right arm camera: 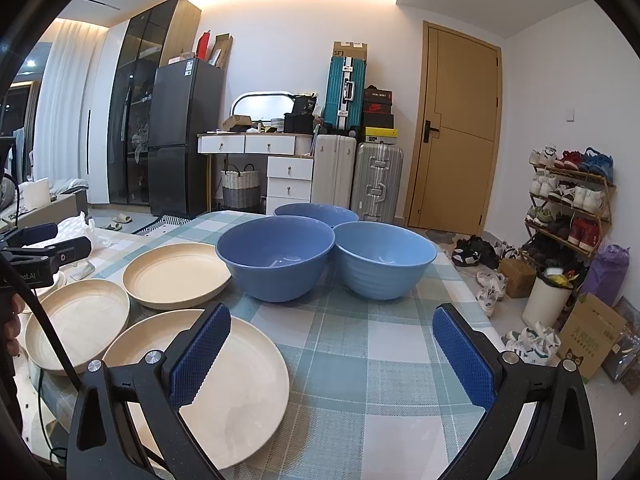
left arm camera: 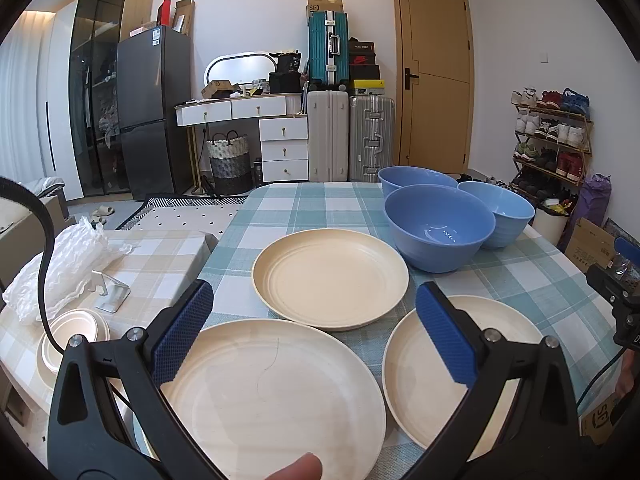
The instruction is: Organize plates and bowls
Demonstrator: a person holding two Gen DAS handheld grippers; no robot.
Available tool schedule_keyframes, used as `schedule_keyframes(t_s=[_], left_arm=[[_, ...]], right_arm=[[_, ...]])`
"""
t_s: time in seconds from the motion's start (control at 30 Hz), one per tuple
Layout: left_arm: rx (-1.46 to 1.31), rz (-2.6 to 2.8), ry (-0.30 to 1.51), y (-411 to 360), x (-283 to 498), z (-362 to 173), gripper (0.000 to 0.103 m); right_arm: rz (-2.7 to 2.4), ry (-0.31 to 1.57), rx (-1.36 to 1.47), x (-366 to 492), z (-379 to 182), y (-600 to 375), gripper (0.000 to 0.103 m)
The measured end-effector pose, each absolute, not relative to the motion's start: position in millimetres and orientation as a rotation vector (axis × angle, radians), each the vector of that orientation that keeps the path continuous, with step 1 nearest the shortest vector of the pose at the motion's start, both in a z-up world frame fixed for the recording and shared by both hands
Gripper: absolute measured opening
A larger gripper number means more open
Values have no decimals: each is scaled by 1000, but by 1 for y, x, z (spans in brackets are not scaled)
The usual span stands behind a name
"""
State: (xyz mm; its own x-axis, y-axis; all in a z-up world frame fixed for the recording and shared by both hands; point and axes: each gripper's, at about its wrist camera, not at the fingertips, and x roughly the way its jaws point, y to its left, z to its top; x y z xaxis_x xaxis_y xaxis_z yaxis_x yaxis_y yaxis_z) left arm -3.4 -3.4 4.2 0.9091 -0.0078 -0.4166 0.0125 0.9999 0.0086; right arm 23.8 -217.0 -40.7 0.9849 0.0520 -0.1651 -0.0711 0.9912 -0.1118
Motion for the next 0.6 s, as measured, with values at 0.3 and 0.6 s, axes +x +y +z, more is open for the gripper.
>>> schedule_keyframes(t_s=[0.3,0.6], left_arm=[[11,-10,431,-3,-3,4,101],[2,16,455,9,-1,1,101]], right_arm=[[67,151,-122,22,-38,-215,103],[129,206,-88,29,-28,-209,103]])
